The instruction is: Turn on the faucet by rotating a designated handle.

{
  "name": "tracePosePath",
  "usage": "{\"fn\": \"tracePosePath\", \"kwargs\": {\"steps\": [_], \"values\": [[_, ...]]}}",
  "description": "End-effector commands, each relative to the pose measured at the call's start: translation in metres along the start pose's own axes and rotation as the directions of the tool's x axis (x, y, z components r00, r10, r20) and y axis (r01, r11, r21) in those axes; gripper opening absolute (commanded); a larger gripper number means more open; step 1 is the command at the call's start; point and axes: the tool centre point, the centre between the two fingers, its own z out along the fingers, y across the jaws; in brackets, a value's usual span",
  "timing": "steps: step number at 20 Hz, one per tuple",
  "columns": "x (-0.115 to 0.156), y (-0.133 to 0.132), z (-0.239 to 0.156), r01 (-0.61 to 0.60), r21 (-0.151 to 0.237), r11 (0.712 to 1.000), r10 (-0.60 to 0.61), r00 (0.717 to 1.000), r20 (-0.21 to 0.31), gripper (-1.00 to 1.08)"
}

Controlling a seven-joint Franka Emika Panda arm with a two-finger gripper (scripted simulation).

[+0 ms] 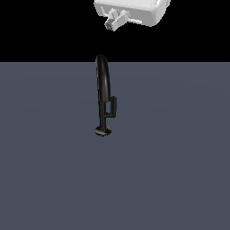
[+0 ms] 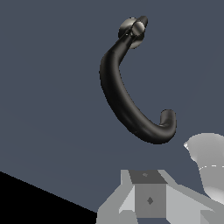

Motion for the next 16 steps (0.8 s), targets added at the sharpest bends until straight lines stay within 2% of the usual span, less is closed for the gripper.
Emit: {"fn": "tracePosePath", "kwargs": {"steps": [1,9,16], "values": [[0.017,-0.003,0.003,-0.038,0.036,0.999,0.036,0.998,0.046,-1.0],[0.074,-0.009,0.017,-0.173,0.141,0.975,0.143,0.968,0.205,-1.0],[0.126,-0.01,0.039,-0.314,0.219,0.924,0.222,0.905,0.364,-1.0]]}}
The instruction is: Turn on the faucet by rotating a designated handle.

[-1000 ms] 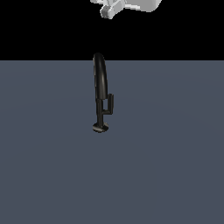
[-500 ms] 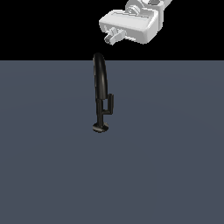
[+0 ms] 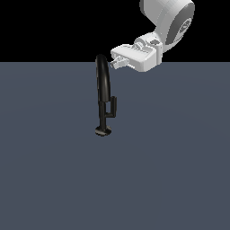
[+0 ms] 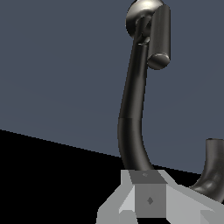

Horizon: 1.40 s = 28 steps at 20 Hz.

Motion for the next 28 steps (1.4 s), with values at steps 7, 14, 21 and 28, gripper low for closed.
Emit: {"fn": "tracePosePath", "kwargs": {"steps": [7,14,21,28], "values": [[0.07,-0.009,0.016,-0.168,0.137,0.976,0.139,0.971,0.196,-1.0],[0.112,-0.011,0.034,-0.282,0.203,0.938,0.208,0.924,0.322,-1.0],[0.132,-0.011,0.045,-0.34,0.23,0.912,0.236,0.892,0.385,-1.0],[0.133,-0.011,0.046,-0.341,0.231,0.912,0.235,0.892,0.387,-1.0]]}}
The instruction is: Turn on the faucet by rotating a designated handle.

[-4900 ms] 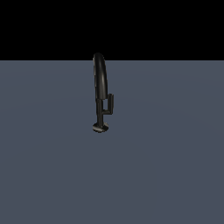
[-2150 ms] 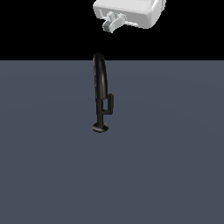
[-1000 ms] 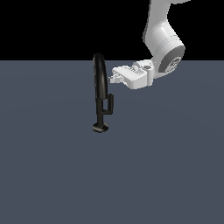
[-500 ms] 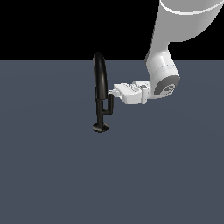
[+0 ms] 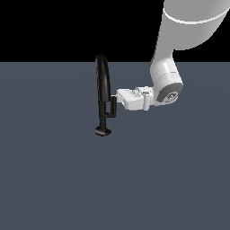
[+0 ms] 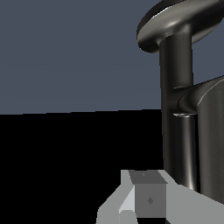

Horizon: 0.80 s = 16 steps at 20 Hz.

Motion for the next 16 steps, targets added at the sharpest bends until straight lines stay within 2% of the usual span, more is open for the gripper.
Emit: {"fn": "tracePosePath", "kwargs": {"steps": [1,16], "values": [[0.0,0.0,0.0,0.0,0.0,1.0,0.0,1.0,0.0,-1.0],[-0.011,0.032,0.0,0.0,0.0,1.0,0.0,1.0,0.0,-1.0]]}}
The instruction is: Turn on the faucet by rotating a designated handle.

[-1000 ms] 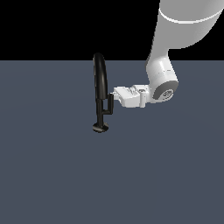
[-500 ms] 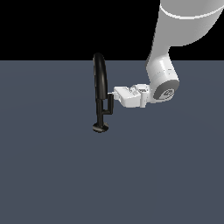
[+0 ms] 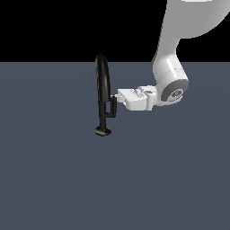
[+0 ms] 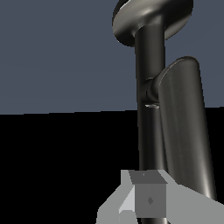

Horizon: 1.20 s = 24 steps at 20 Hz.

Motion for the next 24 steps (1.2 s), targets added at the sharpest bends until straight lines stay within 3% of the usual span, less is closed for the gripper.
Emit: {"fn": "tracePosePath", "kwargs": {"steps": [1,9,24], "values": [[-0.003,0.008,0.0,-0.002,-0.004,1.0,0.002,1.0,0.003,-1.0],[-0.008,0.018,0.0,0.003,0.0,1.0,-0.003,1.0,-0.001,-1.0],[0.014,0.07,0.0,-0.001,-0.004,1.0,0.001,1.0,0.002,-1.0]]}}
